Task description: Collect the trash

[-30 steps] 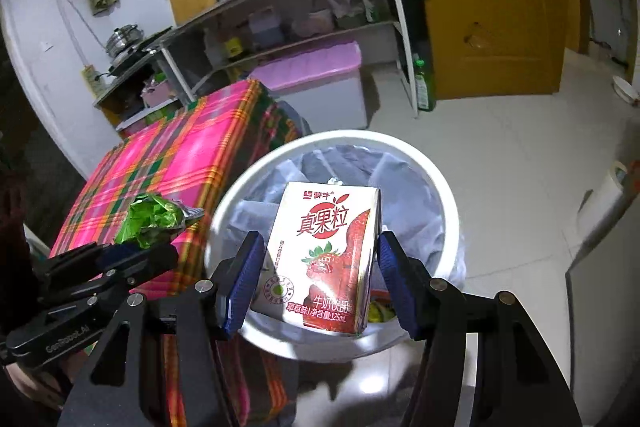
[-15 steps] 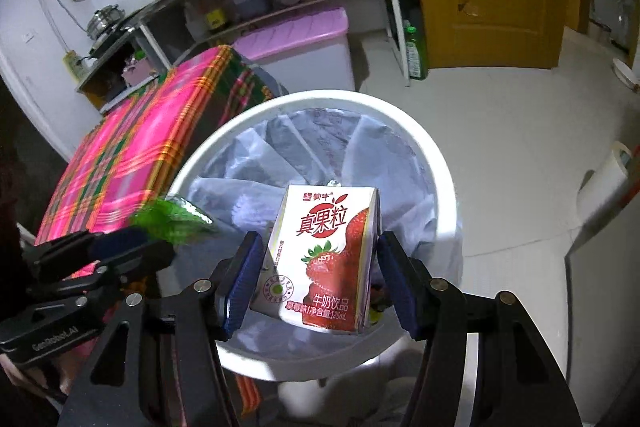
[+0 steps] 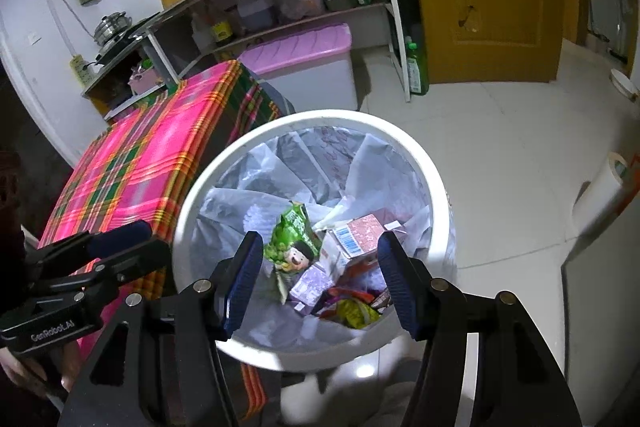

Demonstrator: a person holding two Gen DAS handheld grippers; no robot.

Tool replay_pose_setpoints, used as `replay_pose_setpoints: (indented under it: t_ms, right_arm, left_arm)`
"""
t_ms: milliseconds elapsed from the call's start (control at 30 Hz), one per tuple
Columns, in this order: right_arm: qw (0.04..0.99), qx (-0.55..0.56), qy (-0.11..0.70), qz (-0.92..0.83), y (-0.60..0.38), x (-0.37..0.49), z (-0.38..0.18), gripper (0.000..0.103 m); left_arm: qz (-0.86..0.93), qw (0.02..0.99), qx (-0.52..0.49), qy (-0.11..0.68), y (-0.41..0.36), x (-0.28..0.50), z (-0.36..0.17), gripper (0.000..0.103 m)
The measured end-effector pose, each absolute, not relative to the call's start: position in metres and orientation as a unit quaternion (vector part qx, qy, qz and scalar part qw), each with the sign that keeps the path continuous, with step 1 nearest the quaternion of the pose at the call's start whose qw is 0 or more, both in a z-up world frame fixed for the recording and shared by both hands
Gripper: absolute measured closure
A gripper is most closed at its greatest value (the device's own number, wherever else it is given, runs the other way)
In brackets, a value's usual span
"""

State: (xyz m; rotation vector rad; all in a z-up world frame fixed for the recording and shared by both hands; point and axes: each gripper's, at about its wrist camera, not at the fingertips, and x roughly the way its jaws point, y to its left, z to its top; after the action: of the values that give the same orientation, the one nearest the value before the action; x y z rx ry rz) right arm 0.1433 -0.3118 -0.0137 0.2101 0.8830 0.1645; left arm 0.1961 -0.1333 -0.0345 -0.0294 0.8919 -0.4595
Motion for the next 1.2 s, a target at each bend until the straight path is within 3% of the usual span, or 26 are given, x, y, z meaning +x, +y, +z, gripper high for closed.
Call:
replay_pose_setpoints:
  t_ms: [1200]
  right_arm:
    - [0.929,0.033,0.340,0.144,-0.244,0.033,0.055,0.043]
  left_arm:
    - [-0.171,0.932,-0.033,0.318,-0.080,0.073,0.029,0.056]
